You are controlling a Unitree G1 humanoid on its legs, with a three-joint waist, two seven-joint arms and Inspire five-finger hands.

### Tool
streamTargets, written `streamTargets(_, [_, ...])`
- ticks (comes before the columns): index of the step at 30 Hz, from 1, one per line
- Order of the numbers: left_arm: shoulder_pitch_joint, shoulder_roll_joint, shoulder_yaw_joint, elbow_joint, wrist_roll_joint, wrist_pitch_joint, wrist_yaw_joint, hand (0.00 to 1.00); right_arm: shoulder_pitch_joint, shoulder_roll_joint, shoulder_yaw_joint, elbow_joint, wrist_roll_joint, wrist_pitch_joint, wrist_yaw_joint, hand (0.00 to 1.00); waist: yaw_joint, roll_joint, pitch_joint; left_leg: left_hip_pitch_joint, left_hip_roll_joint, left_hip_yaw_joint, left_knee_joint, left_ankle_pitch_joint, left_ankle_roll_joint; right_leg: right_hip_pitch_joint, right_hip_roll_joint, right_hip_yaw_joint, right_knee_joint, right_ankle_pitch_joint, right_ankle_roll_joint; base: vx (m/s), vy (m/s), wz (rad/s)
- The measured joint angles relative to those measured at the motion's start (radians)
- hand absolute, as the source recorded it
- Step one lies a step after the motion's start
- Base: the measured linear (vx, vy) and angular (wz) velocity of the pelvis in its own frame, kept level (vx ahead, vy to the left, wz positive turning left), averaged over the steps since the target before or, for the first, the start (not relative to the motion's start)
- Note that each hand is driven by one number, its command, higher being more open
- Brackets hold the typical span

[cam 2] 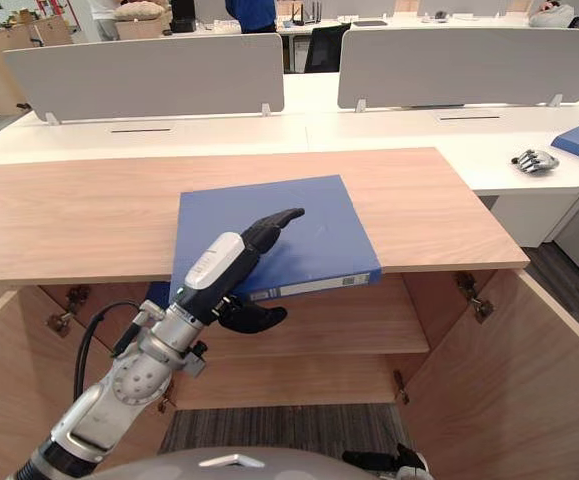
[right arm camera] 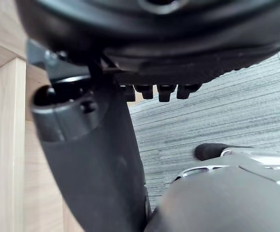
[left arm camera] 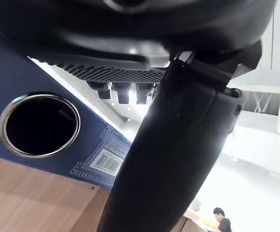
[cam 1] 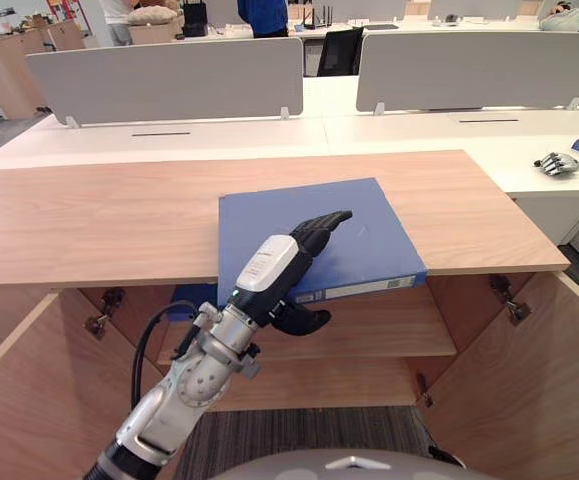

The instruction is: Walk over to the cabinet, pick up the folder, carry it to the office cabinet, place the folder inside the office cabinet, then close the office cabinet door

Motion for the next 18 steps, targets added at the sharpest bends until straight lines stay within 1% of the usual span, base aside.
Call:
streamTargets(4, [0.028,-0.023,0.002,0.000,0.073,0.000,0.036,1.00,-0.011,0.001,0.001,0.000,0.000,0.000,-0.003,1.00,0.000,0.001,0.015,0.005,-0.002,-0.004,0.000,-0.002,0.003,0.012,-0.002,-0.005,-0.008,0.002,-0.002,-0.01,-0.006,0.02])
streamTargets(7, [0.064,-0.082,0.023,0.000,0.126,0.006,0.085,1.00,-0.012,0.001,0.002,0.000,0.000,-0.001,-0.005,1.00,0.000,0.000,0.019,0.005,-0.003,-0.006,0.000,-0.003,0.004,0.015,-0.003,-0.008,-0.012,0.003,-0.002,-0.02,-0.012,0.03])
streamTargets(9, [0.079,-0.099,0.029,0.000,0.149,0.015,0.107,1.00,-0.010,0.000,0.003,0.000,0.000,-0.001,-0.007,1.00,0.000,0.000,0.019,0.005,-0.003,-0.008,0.000,-0.003,0.004,0.015,-0.003,-0.010,-0.013,0.003,-0.002,0.00,0.000,0.00])
streamTargets(12, [0.099,-0.129,0.032,-0.001,0.179,0.024,0.127,1.00,-0.010,-0.002,0.009,0.000,0.000,-0.001,-0.010,1.00,0.000,0.001,0.020,0.004,-0.003,-0.009,0.000,-0.003,0.004,0.016,-0.004,-0.011,-0.013,0.004,-0.001,-0.02,-0.013,0.01])
streamTargets(18, [0.115,-0.167,0.050,-0.005,0.186,0.024,0.128,1.00,-0.010,-0.007,0.039,0.000,0.000,0.000,-0.017,1.00,0.000,0.000,0.021,0.002,-0.003,-0.012,-0.001,-0.002,0.004,0.016,-0.004,-0.015,-0.016,0.005,0.001,-0.01,-0.003,0.00])
